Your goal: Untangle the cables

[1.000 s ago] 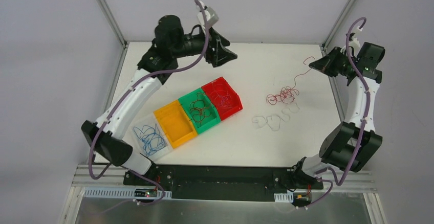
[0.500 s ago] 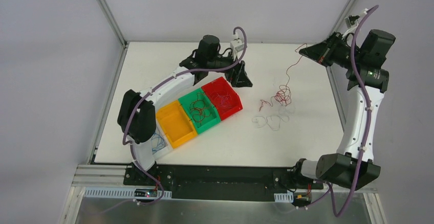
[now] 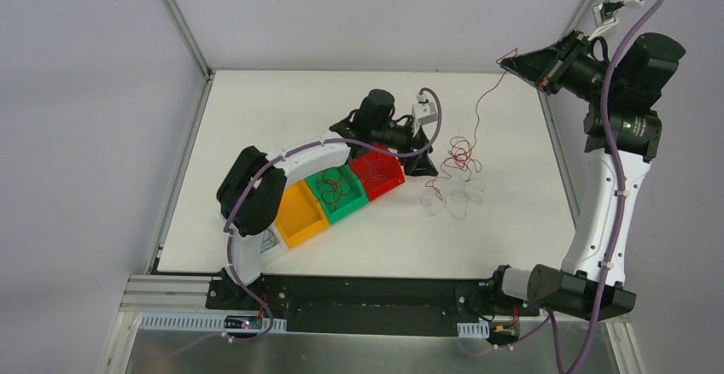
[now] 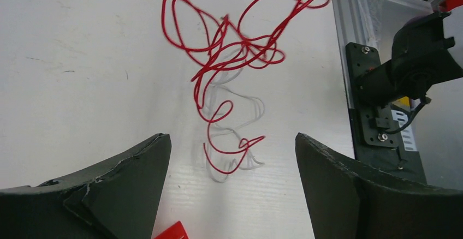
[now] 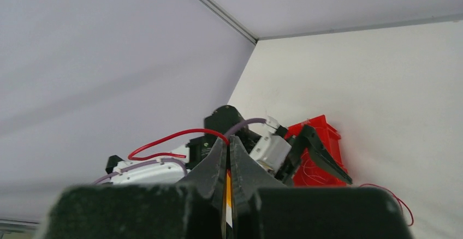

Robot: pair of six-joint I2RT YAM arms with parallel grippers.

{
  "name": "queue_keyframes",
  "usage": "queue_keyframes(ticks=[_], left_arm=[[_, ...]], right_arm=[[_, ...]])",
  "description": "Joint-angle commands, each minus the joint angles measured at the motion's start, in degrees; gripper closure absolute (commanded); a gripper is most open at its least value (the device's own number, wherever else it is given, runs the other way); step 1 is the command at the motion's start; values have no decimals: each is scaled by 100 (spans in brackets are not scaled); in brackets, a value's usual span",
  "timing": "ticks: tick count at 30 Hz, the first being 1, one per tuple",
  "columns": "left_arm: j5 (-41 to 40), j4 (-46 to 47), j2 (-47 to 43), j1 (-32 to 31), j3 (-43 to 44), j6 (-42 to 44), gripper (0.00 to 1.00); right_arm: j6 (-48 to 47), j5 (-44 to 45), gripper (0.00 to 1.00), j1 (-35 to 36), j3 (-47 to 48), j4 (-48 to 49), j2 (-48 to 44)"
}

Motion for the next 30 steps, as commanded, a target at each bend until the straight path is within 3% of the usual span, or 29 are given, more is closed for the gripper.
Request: queue_keyframes(ticks=[1,9,14,18,24,25,28,30], left_arm=[[-218,1176,231,-14,-196,35,12],[-298,1874,736,-169,59,-780,4],[-410,2230,810,-435,186,-1363,4],[-860,2397,946,-487,442,-1770,10],[-1508,2098,1460,-472,750,-1837,42],[-1524,2080,1525,-472,789,-1896,52],[-1537,2106,1507,-454,753,-2047,96],[-1553,2171,1283,-406,499,-2007,100]], right_arm=[[782,-176,100,57,394,646,-57],[1311,-194,100,80,705,955,19],[1345,-193,100,79,818,937,72],[1384,-200,100,87,882,895,80],[1834,-240,100,84,1290,1127,251],[1861,-243,100,72,1390,1120,281],[1887,-242,100,-86,1581,1118,332],[1967,-254,100,-374,1648,1125,379]])
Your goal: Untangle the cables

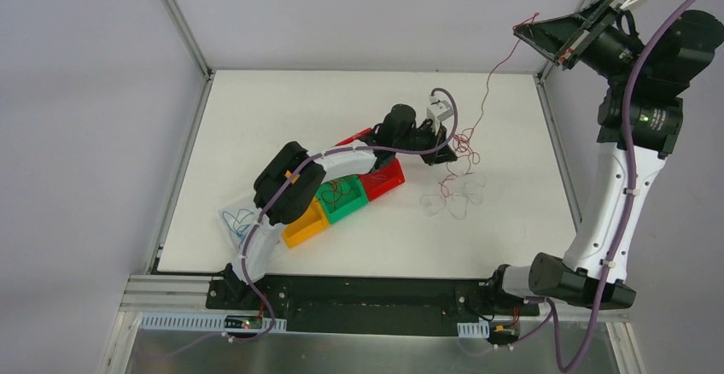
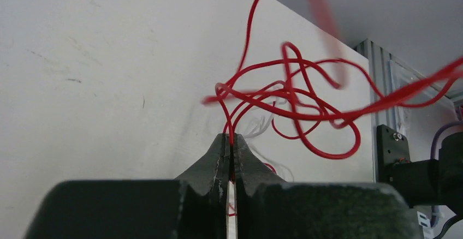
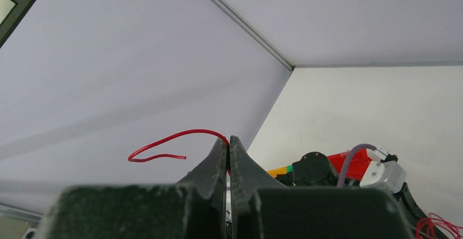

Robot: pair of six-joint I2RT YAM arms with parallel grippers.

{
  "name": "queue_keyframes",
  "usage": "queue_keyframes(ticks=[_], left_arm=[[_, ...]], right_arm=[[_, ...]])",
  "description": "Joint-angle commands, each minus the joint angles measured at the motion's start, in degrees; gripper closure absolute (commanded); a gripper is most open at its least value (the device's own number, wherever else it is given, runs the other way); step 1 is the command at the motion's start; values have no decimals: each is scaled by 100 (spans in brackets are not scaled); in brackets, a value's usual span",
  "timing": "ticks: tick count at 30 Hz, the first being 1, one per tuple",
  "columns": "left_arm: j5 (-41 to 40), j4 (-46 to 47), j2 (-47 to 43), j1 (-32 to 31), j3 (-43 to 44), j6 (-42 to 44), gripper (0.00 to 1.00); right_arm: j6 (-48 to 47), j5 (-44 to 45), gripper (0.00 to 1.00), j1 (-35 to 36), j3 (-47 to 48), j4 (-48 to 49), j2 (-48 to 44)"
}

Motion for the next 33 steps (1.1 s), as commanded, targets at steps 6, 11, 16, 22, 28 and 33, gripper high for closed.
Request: queue_keyframes(ticks=[6,11,16,22,28,33], left_arm=[[-212,-466,-880,374,-1023,332,100],[-263,-1006,-978,459,-1388,584,100],[-181,-1216,-964,451,-1561,567,100],[-64,-1369,-1104,436,-1806,761,100],[244,-1548,-1391,350,-1812,1159,100],[274,-2447,-1484,345,-1754,1698,96]], right_arm=[[1109,-139,100,-1630,451,1488,268],[1923,90,100,-2552,1199,2423,992],[2037,354,100,-3128,2181,2462,1597],[2182,335,100,-3410,2226,2446,1802],[2461,-312,100,-3040,217,3341,914],[2385,-697,100,-2881,-268,3515,556]])
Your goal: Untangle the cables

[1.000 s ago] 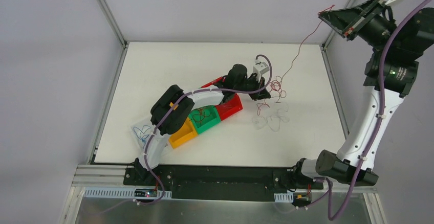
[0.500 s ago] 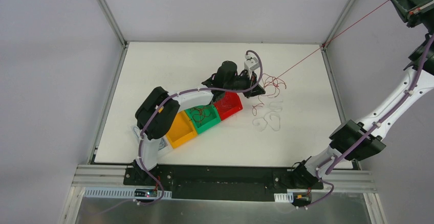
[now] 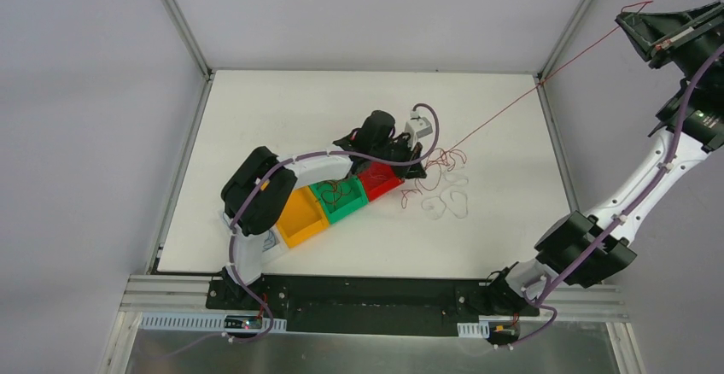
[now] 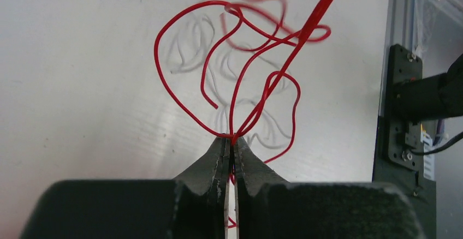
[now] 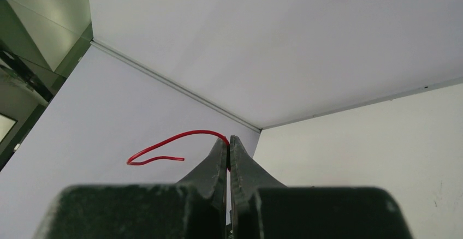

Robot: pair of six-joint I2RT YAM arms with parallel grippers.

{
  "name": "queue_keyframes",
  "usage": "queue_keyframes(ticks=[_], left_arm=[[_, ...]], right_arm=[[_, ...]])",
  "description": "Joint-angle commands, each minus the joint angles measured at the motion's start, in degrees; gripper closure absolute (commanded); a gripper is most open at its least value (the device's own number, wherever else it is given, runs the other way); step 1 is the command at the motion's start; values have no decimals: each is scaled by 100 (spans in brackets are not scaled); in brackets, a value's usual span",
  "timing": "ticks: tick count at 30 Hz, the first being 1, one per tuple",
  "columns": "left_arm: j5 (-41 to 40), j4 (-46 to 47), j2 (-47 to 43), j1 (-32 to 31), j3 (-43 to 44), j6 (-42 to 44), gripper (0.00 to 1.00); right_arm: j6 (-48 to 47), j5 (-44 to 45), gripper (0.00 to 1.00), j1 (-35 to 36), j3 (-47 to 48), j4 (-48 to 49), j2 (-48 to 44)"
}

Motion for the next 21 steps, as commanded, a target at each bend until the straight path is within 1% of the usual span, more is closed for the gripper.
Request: queue_keyframes(ticks=[1,3,5,7,9,12,13,14,17,21], left_arm=[[200,-1398,-225,35,-182,702,96],[232,-1408,-307,20,-261,840,96],[207,-1456,-324,3,-248,924,97],[179,-1488,-315,8,-183,993,94],[183,-1504,-319,7,-140,1083,88],[272,-1558,-351,7,-52,1238,74],[310,-1570,-377,3,-32,1291,68],[366,-1573,-415,4,-22,1366,63],[596,-1523,-538,-1,-7,1611,55],[682,-1288,-673,-87,1,1965,46]], right_arm=[[389,-138,100,84,-251,1164,-556],[647,-423,100,288,-807,1492,-797],[501,-604,100,518,-1553,1459,-1186],[-76,-722,100,740,-2171,920,-1581],[-947,-732,100,941,-2554,-142,-1907],[-1731,-756,100,1161,-2719,-934,-2143],[-1883,-752,100,1200,-2743,-1136,-2176],[-2030,-739,100,1229,-2757,-1362,-2197],[-2480,-631,100,1267,-2741,-1783,-2200],[-2666,-534,100,1301,-2749,-1962,-2145]])
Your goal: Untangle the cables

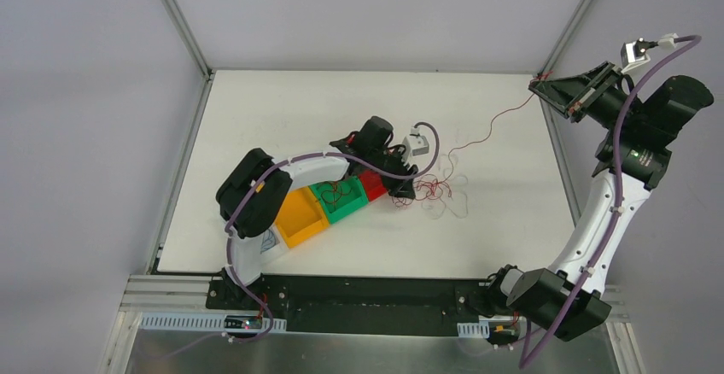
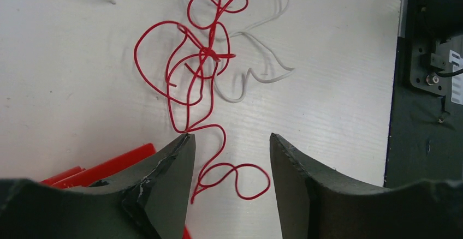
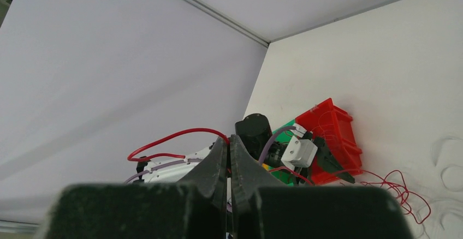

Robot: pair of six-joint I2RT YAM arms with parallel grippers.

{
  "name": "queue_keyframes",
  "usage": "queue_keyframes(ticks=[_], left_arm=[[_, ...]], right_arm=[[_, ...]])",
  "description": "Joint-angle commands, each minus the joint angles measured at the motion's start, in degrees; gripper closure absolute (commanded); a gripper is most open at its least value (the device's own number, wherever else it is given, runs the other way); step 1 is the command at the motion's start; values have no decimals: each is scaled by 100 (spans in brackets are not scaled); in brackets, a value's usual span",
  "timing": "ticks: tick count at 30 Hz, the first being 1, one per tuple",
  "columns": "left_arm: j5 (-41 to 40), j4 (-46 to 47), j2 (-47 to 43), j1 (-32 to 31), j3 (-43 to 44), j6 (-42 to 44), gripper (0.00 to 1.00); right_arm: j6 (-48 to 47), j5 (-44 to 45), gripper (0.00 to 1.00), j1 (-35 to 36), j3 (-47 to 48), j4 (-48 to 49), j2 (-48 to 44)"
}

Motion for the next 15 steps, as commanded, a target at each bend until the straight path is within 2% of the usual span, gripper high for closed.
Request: queue_keyframes(ticks=[1,11,15], left_arm=[[340,330,-521,-114,204,632,45],[-396,656,379,5,1376,199,50],[-379,-125,991,-14,2091,745,48]], right_arm=[[-610,68,100,71,24,-417,-22],[-592,-81,100,122,213,-560,-29],[-331,-215,100,131,342,-295,-66]])
